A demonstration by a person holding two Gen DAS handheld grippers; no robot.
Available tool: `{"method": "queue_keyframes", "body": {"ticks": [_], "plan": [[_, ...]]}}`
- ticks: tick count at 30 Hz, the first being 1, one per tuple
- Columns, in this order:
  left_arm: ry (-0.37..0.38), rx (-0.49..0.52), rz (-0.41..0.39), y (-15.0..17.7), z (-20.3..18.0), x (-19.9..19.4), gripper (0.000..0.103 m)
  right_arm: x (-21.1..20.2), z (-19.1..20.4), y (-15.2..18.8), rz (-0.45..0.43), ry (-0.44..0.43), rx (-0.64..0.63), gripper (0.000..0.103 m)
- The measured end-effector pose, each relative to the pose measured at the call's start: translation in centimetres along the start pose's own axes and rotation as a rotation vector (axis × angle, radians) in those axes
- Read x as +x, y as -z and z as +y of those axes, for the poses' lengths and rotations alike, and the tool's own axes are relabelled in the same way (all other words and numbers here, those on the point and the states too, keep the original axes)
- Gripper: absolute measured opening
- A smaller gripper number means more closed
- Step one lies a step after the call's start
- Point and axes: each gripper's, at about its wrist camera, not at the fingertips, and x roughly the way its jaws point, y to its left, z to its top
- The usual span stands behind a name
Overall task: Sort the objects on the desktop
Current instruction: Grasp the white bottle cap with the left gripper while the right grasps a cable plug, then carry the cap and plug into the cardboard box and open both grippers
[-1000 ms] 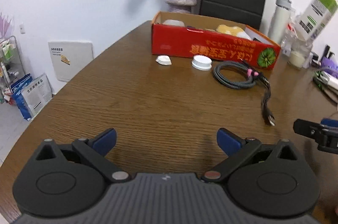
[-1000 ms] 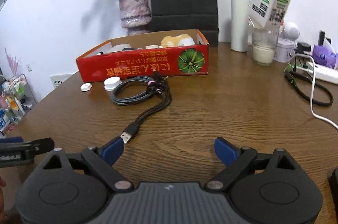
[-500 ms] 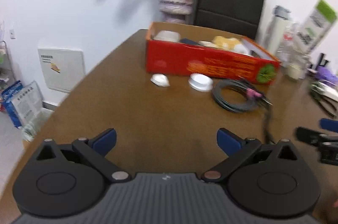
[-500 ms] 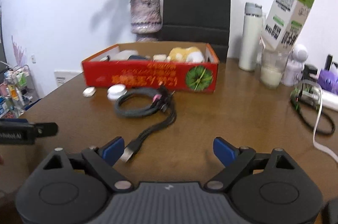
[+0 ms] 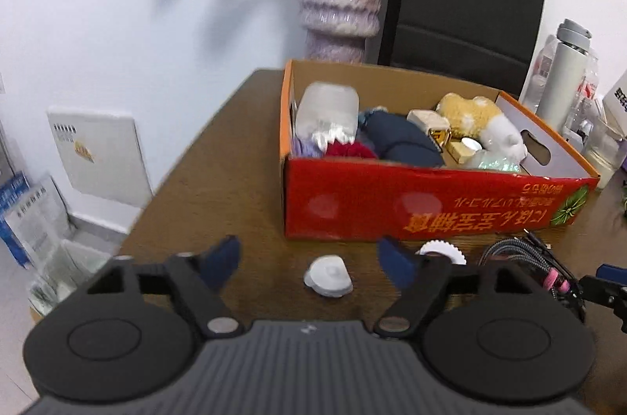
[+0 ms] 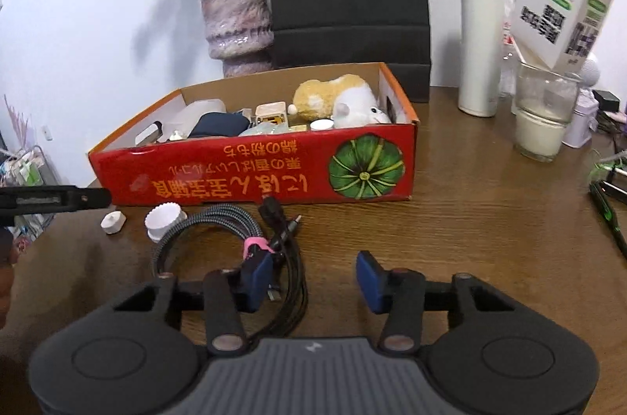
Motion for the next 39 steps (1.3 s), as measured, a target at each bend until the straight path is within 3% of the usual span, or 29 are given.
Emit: {"method": "queue_keyframes", "body": {"ticks": [6, 8, 10, 12, 13, 19, 23, 34, 39], "plan": [[0.032, -0.018, 0.013, 1.2, 0.3, 1.3, 0.051, 0.7, 0.6, 0.3, 0.014, -0.013, -0.048, 0.041], [0.031, -0.014, 0.003, 1.3, 0.3, 1.4, 0.049, 1.2, 0.6, 0.7, 0.038, -0.027, -0.037, 0.039], [0.022, -0.003, 0.002, 1.2, 0.0, 1.6, 0.039, 1.3, 1.4, 0.9, 0.026, 0.0, -0.09, 0.033], [0.025, 0.021, -0.004, 1.3, -0.3, 1.6, 0.034, 1.4, 2.1, 1.1, 0.015, 0.025, -0.127, 0.014], [0.021, 0.03, -0.008, 1.4, -0.5, 1.6, 0.026, 1.4, 2.1, 1.2, 0.011, 0.019, -0.121, 0.009], [0.011, 0.009, -0.023, 1.8, -0.3, 1.2, 0.025, 0.8, 1.0, 1.3, -0.003, 0.035, -0.057, 0.005], [0.014, -0.044, -0.037, 2.0, 0.1, 0.2, 0.025, -0.7, -0.4, 1.0, -0.058, 0.029, 0.015, 0.004], [0.068, -0.107, -0.149, 4.5, -2.4, -11.0, 0.025, -9.7, -2.0, 0.7, -0.222, 0.104, 0.013, 0.001], [0.119, -0.072, -0.209, 4.1, -4.0, -14.5, 0.025, -13.4, -1.5, -0.6, -0.297, 0.065, 0.003, 0.001]]}}
